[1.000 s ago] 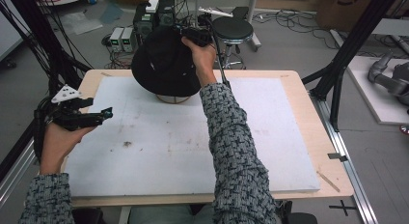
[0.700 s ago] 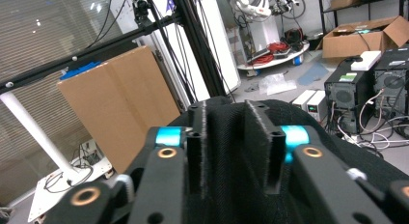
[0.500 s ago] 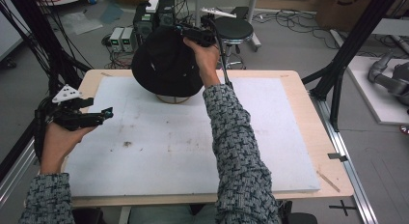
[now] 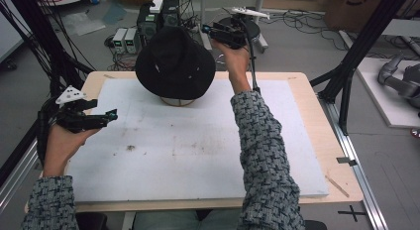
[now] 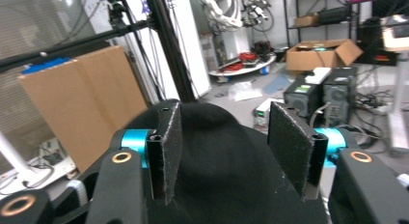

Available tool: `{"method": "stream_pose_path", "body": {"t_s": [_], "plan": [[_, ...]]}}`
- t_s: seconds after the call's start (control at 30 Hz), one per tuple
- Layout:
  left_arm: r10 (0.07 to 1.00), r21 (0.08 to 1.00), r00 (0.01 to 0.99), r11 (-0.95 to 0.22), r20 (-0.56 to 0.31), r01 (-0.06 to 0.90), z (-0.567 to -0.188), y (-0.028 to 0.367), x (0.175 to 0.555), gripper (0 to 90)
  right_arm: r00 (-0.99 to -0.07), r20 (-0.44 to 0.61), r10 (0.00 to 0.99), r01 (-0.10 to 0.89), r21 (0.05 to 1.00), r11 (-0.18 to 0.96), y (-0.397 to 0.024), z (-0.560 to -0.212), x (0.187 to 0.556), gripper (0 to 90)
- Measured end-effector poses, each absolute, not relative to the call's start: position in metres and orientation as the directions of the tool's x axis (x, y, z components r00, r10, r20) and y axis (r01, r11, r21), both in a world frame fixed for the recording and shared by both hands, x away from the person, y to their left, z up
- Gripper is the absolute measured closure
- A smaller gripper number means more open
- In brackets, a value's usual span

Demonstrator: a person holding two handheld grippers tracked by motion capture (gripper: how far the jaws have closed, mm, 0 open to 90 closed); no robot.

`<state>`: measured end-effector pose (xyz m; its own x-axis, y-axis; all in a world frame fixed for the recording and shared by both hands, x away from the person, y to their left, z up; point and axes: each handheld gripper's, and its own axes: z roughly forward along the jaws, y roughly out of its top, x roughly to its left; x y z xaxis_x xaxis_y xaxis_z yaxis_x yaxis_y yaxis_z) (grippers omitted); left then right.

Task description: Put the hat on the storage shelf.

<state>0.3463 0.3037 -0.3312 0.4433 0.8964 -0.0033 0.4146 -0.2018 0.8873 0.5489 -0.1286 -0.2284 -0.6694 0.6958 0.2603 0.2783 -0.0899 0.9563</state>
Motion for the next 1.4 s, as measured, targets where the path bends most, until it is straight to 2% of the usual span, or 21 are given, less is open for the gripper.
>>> {"method": "stream_pose_path", "body": {"t_s": [0.13, 0.23, 0.5, 0.6, 0.67, 0.7, 0.87, 1.4], "plan": [[0.897, 0.885, 0.443, -0.207, 0.001, 0.417, -0.332, 0.304, 0.348, 20.0, -0.652, 0.251, 0.716, 0.303, 0.951, -0.057, -0.15, -0.228, 0.542, 42.3], [0.896, 0.884, 0.443, -0.205, -0.002, 0.419, -0.332, 0.303, 0.349, 20.0, -0.647, 0.209, 0.733, 0.267, 0.963, -0.039, -0.165, -0.228, 0.532, 41.5], [0.892, 0.877, 0.453, -0.224, 0.009, 0.425, -0.333, 0.299, 0.353, 20.0, -0.644, 0.169, 0.746, 0.259, 0.966, 0.005, -0.197, -0.231, 0.501, 34.4], [0.891, 0.876, 0.455, -0.23, 0.013, 0.424, -0.333, 0.297, 0.354, 20.0, -0.638, 0.169, 0.751, 0.303, 0.952, 0.043, -0.206, -0.23, 0.49, 29.8], [0.89, 0.874, 0.455, -0.233, 0.014, 0.427, -0.334, 0.297, 0.354, 20.0, -0.644, 0.138, 0.752, 0.25, 0.968, 0.036, -0.213, -0.234, 0.476, 29.2], [0.891, 0.874, 0.455, -0.231, 0.014, 0.427, -0.334, 0.296, 0.355, 20.0, -0.642, 0.132, 0.756, 0.254, 0.966, 0.048, -0.215, -0.234, 0.47, 28.3], [0.889, 0.875, 0.458, -0.234, 0.016, 0.424, -0.334, 0.295, 0.355, 20.0, -0.639, 0.099, 0.763, 0.226, 0.972, 0.063, -0.226, -0.246, 0.447, 26.2], [0.891, 0.878, 0.454, -0.226, 0.011, 0.421, -0.333, 0.297, 0.356, 19.9, -0.61, 0.081, 0.788, 0.255, 0.962, 0.098, -0.265, -0.296, 0.384, 11.3]]}}
